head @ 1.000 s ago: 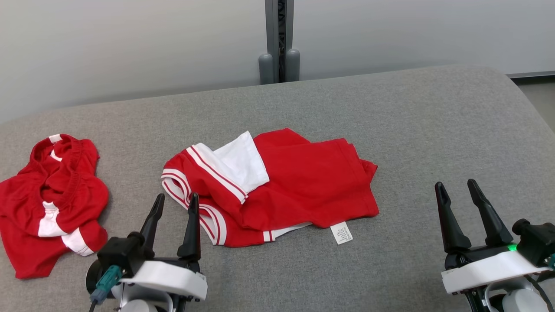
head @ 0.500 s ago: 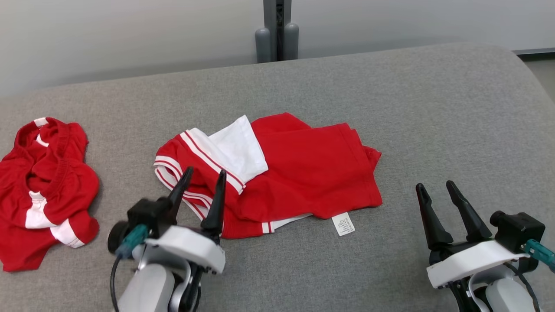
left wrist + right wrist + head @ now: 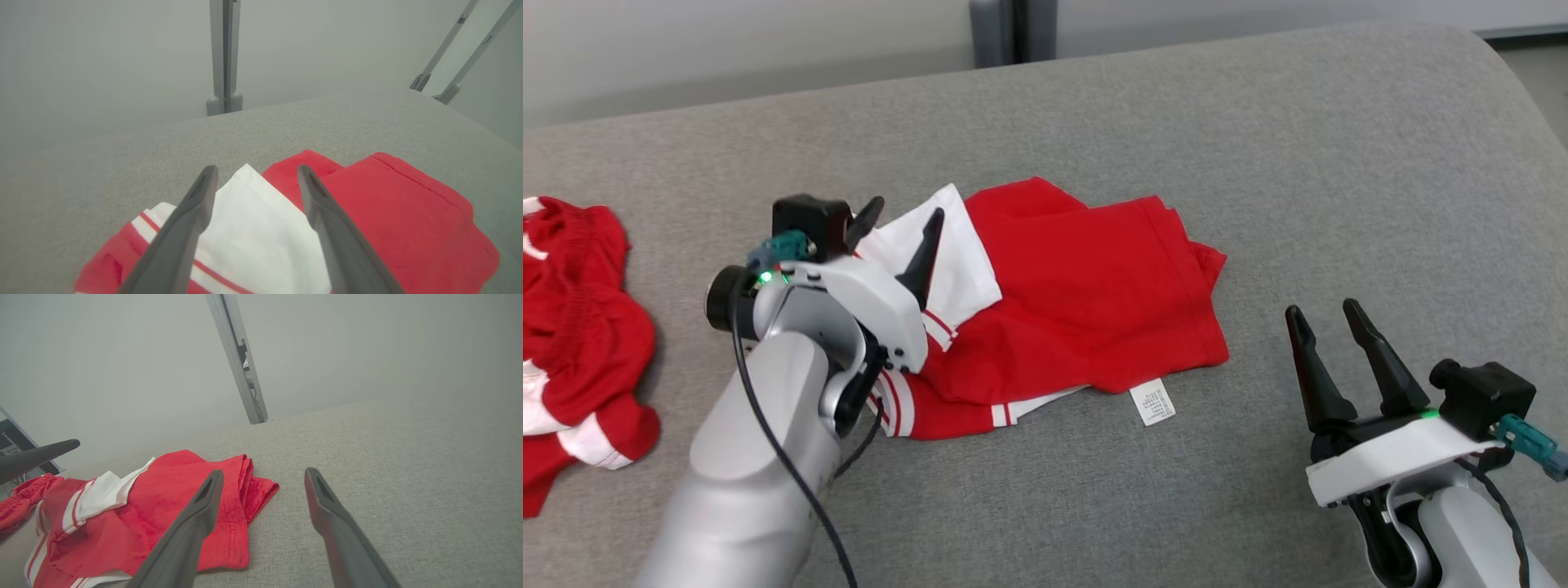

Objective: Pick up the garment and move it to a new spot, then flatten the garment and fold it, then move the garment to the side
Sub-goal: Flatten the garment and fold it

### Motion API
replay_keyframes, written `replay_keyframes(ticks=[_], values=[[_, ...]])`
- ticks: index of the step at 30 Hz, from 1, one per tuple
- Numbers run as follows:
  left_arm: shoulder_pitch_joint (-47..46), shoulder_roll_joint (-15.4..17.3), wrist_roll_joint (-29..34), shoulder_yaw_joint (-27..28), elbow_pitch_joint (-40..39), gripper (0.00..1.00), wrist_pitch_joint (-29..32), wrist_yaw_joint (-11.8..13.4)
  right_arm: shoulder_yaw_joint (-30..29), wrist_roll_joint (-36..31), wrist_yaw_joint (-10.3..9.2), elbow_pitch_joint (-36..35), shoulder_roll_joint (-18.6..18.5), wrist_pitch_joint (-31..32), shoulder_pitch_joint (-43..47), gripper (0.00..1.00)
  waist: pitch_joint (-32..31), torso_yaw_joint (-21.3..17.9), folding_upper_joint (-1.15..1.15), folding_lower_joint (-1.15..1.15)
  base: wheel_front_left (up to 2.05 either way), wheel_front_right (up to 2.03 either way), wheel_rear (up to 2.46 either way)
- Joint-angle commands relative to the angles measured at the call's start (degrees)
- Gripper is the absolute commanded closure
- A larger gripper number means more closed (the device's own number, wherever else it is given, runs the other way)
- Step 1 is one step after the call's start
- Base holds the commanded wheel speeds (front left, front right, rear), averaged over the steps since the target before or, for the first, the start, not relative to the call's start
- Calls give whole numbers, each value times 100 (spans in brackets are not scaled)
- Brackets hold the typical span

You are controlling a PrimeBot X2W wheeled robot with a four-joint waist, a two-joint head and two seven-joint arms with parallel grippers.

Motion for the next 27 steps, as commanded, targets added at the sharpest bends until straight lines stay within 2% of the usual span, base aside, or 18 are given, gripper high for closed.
replay_keyframes(ticks=[1,14,22,27], values=[[-248,-10,-53,4,244,0,73,-52,-8,-31,11,-28,7,-15,-107,0,146,-147,0,0,0,0,0],[-1775,-30,-489,119,2434,0,548,-212,78,-58,11,-144,209,-15,-436,0,754,-793,0,0,0,0,0],[-2183,-8,-537,39,3195,0,713,-240,35,-61,11,-143,267,-15,-463,0,815,-945,0,0,0,0,0],[-2222,2,-507,14,3411,0,586,-135,4,-85,11,-133,273,-15,-402,0,769,-931,0,0,0,0,0]])
